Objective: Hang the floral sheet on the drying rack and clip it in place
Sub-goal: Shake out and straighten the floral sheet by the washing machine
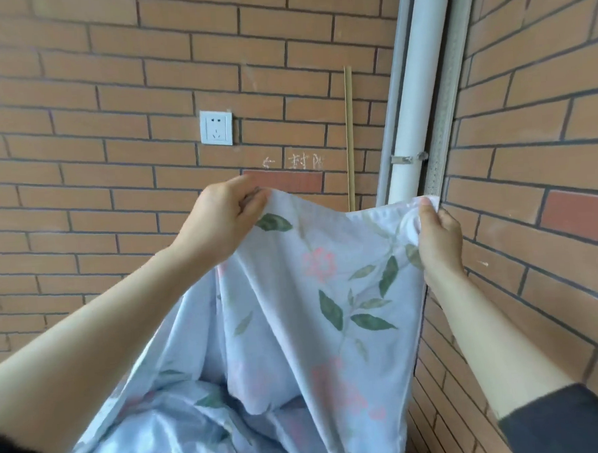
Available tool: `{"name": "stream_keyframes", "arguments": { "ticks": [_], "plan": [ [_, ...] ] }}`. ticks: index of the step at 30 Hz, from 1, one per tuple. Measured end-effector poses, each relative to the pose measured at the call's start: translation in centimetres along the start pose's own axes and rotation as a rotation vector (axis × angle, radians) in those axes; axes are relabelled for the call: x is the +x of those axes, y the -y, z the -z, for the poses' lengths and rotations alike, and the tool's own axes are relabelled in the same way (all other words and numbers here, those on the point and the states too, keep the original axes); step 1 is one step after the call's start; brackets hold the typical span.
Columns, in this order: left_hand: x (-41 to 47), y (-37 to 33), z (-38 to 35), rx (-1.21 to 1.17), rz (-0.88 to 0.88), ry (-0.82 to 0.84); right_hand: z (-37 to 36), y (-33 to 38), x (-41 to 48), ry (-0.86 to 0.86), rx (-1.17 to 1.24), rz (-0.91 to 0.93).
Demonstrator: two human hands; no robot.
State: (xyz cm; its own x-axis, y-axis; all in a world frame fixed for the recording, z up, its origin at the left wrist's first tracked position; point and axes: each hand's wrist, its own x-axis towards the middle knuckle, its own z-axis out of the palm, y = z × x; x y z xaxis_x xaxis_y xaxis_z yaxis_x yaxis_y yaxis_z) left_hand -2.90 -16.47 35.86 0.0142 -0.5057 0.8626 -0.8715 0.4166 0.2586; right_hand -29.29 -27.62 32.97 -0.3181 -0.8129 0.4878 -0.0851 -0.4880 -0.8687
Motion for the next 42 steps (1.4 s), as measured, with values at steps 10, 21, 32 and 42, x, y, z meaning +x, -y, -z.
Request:
{"name": "stream_keyframes", "arguments": {
  "ticks": [10, 21, 32, 42],
  "plan": [
    [2.3, -0.8, 0.3, -0.025, 0.063, 0.011, -1.1, 3.1, 1.9, 0.066, 0.019, 0.101],
    [3.7, -0.1, 3.8, -0.098, 0.16, -0.064, -0.3, 8.0, 3.4, -0.143, 0.1, 0.199],
    [-1.1, 6.2, 0.7, -0.115, 0.378, 0.077, 2.8, 4.5, 5.4, -0.212, -0.059, 0.139],
    [6.2, -2.7, 2.7, -0.098, 0.065, -0.169, -0.7, 5.6, 2.9, -0.255, -0.032, 0.36]
  ]
}}
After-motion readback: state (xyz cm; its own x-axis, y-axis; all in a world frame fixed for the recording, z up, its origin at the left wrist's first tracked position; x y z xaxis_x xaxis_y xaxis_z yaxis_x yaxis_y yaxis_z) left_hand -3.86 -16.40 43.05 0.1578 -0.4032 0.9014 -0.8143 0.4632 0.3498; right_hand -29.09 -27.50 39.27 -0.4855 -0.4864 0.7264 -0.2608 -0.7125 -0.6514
